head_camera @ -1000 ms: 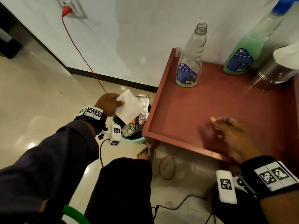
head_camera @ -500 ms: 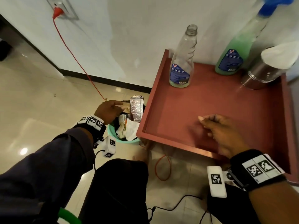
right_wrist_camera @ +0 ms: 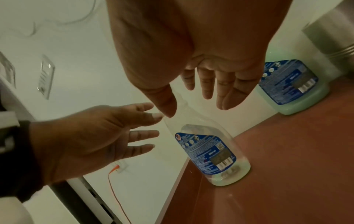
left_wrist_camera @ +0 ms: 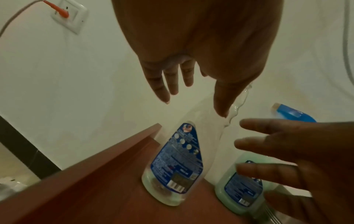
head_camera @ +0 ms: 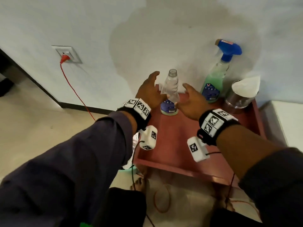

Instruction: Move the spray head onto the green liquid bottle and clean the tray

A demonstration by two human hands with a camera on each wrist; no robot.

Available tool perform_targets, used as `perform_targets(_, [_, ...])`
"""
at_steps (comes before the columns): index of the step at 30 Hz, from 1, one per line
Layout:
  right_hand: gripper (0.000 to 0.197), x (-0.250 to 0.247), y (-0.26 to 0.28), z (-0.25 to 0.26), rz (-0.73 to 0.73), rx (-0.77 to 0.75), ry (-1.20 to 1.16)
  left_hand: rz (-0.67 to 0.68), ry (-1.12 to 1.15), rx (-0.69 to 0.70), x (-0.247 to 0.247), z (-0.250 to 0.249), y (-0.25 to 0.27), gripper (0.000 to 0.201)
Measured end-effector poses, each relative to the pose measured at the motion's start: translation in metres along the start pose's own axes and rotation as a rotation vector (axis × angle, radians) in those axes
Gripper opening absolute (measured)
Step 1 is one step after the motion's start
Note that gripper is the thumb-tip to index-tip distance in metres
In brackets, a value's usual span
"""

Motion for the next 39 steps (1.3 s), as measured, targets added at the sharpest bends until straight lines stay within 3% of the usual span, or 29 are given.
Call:
perform_targets(2, [0.082,-0.007,-0.008,0.016,0.049,-0.038,0.04,0.096,-0.007,-0.029,0.003,-0.009,-0.013,0.093])
perform_targets(5, [0.071,-0.003,-0.006,0.018,0.11,-0.114,-0.043,0.117,-0.037,-0.013,0.014,-0.009,-0.016,0.061])
perform_targets(7, [0.072,0.004,-0.009,0.017,0.102,-0.143,-0.073,0.055,-0.106,0.004,0.011,-0.001,-0.014,0.05])
perform_targets(12, [0.094,0.013,0.0,0.031,0.004,-0.129,0.024,-0.159,-0.143,0.04,-0.036,-0.004,0.015,0.046])
perform_targets(15, [0.09,0.023,0.007,0.045,-0.046,-0.122,-0.021,-0.335,-0.192,-0.029,-0.089,0.005,0.04,0.047])
perform_targets(19, [0.078,0.057,0.013,0.067,-0.01,-0.134,-0.015,-0.386,-0.165,-0.224,-0.142,0.055,0.078,0.057])
perform_targets(23, [0.074,0.102,0.021,0.083,0.088,-0.136,-0.048,-0.314,-0.218,-0.426,-0.141,0.121,0.115,0.065])
perform_targets(28, [0.068,0.144,0.021,0.085,0.179,-0.13,0.026,-0.138,-0.31,-0.56,-0.1,0.185,0.134,0.052])
perform_targets(31, [0.068,0.159,0.02,0.076,0.24,-0.109,0.06,-0.11,-0.242,-0.642,-0.077,0.216,0.14,0.069])
perform_targets(33, [0.07,0.166,0.02,0.067,0.285,-0.087,0.083,-0.067,-0.22,-0.684,-0.066,0.232,0.143,0.078])
perform_targets(39, [0.08,0.181,0.026,0.059,0.383,-0.13,0.297,0.016,-0.216,-0.701,-0.057,0.242,0.154,0.067])
Point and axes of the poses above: each hand's wrist, its own y-axis away from the middle knuckle, its own x-axis out of the palm, z = x × y, the point moved 3 cm from there along -y, towards the middle knuckle, and after that the axes turned 11 degrees about z, right-handed, at the moved point
